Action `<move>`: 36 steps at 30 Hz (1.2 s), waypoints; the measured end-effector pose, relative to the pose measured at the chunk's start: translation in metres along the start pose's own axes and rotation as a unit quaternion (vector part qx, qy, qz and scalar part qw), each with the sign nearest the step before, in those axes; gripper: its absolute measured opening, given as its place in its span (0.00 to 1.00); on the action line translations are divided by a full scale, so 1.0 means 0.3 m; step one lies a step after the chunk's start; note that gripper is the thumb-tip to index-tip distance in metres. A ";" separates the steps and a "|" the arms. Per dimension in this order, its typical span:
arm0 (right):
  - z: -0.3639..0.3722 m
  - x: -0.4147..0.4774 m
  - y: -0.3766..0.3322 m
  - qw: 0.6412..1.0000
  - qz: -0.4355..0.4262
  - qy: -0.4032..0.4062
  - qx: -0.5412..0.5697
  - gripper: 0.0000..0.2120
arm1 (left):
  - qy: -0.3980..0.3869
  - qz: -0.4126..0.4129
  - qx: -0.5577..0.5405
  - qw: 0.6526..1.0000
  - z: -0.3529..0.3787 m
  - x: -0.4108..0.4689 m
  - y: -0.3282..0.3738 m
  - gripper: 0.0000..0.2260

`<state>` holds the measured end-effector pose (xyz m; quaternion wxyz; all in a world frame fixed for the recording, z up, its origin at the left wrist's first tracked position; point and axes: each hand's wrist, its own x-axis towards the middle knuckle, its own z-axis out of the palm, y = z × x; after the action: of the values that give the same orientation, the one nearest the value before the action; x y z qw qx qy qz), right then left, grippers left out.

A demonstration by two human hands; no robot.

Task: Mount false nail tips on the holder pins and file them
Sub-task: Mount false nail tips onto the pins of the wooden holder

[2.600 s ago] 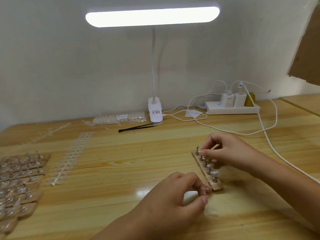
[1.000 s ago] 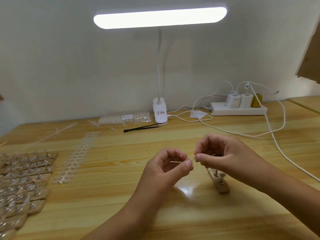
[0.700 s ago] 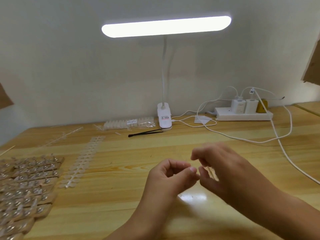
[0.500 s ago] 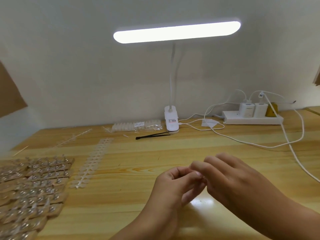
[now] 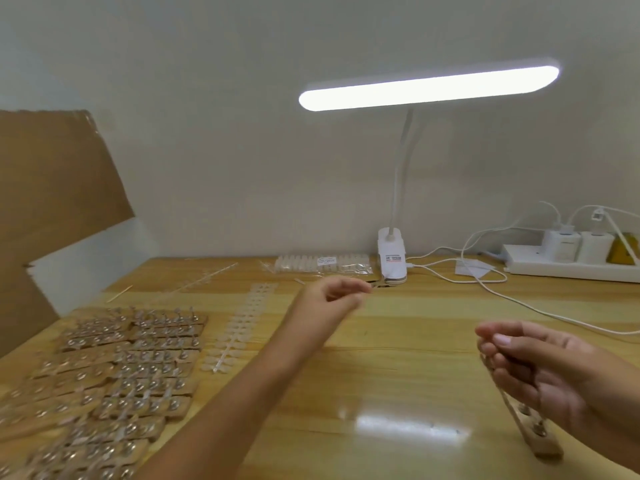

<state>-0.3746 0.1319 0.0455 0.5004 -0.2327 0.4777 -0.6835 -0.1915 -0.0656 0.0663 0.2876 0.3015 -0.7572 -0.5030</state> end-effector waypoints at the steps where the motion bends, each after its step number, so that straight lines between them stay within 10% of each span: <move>1: 0.001 0.002 0.003 1.000 -0.009 0.005 -0.012 0.39 | 0.052 0.012 0.197 0.979 -0.045 0.026 -0.022 0.14; 3: 0.010 0.001 0.010 0.998 -0.040 0.008 -0.055 0.40 | 0.101 -0.001 0.457 0.883 -0.110 0.050 -0.066 0.25; 5: 0.028 -0.008 0.013 0.989 -0.084 0.005 -0.120 0.41 | 0.105 0.013 0.449 0.887 -0.101 0.043 -0.082 0.28; 9: 0.051 -0.045 0.020 0.923 -0.232 0.003 -0.306 0.32 | -0.019 0.022 0.055 0.998 0.059 -0.026 -0.020 0.11; 12: 0.033 -0.036 0.040 0.752 -0.438 0.040 -0.491 0.09 | -0.141 -0.047 -0.142 0.979 0.194 -0.115 0.016 0.06; 14: 0.024 -0.023 0.048 0.697 -0.489 0.035 -0.524 0.10 | -0.178 -0.089 -0.233 0.952 0.240 -0.156 0.027 0.07; 20: 0.033 -0.030 0.037 0.739 -0.461 0.026 -0.490 0.14 | -0.146 -0.166 -0.379 0.899 0.258 -0.190 0.043 0.04; 29: 0.058 -0.049 0.050 0.669 -0.436 0.021 -0.602 0.15 | -0.144 -0.056 -0.166 0.974 0.245 -0.195 0.018 0.04; 36: 0.035 -0.048 -0.024 0.700 -0.394 0.031 -0.595 0.08 | -0.141 0.015 -0.104 0.984 0.252 -0.185 0.006 0.06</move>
<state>-0.3639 0.1410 0.0586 -0.0730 -0.6274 0.6649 -0.3986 -0.2115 0.0208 0.0358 0.2149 0.1848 -0.7379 -0.6125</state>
